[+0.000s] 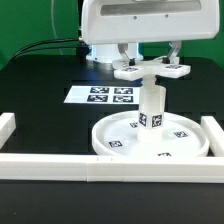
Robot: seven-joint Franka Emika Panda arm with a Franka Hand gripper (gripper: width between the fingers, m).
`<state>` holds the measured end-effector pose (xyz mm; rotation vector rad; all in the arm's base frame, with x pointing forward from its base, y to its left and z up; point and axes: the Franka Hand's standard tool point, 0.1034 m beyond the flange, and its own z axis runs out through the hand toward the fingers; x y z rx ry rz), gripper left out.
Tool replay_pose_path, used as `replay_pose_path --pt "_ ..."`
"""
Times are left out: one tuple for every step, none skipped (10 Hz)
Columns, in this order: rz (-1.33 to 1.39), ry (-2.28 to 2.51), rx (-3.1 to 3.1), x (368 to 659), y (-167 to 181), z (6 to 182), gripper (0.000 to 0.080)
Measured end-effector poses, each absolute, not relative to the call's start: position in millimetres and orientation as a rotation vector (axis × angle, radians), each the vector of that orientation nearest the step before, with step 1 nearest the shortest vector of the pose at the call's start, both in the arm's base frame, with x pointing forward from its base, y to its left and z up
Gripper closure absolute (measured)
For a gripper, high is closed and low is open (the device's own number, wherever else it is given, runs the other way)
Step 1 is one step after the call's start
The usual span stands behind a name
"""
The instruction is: Assemble round table
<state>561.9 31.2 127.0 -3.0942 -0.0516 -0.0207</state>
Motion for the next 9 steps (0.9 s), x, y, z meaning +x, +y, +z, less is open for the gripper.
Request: replay_pose_path --pt "-0.014 -0.046 -3.093 558 34 126.4 0.0354" --pt "-0.011 -0.048 -3.093 557 35 125.5 0.0354" --pt "-0.012 -0.051 -3.093 557 37 124.9 0.0354" --pt "-0.007 -0.053 -3.094 556 38 122.4 0.0354" --pt "0.000 -0.054 -3.095 555 37 119.3 0.0354" --pt "0.004 -0.054 -3.096 556 37 117.4 0.0354" --pt "0.008 -0.054 -3.097 556 37 115.5 0.0354" --pt "0.017 -0.055 -3.098 554 37 112.0 0.0354" --pt "0.022 -0.056 -3.098 554 38 108.8 0.0354"
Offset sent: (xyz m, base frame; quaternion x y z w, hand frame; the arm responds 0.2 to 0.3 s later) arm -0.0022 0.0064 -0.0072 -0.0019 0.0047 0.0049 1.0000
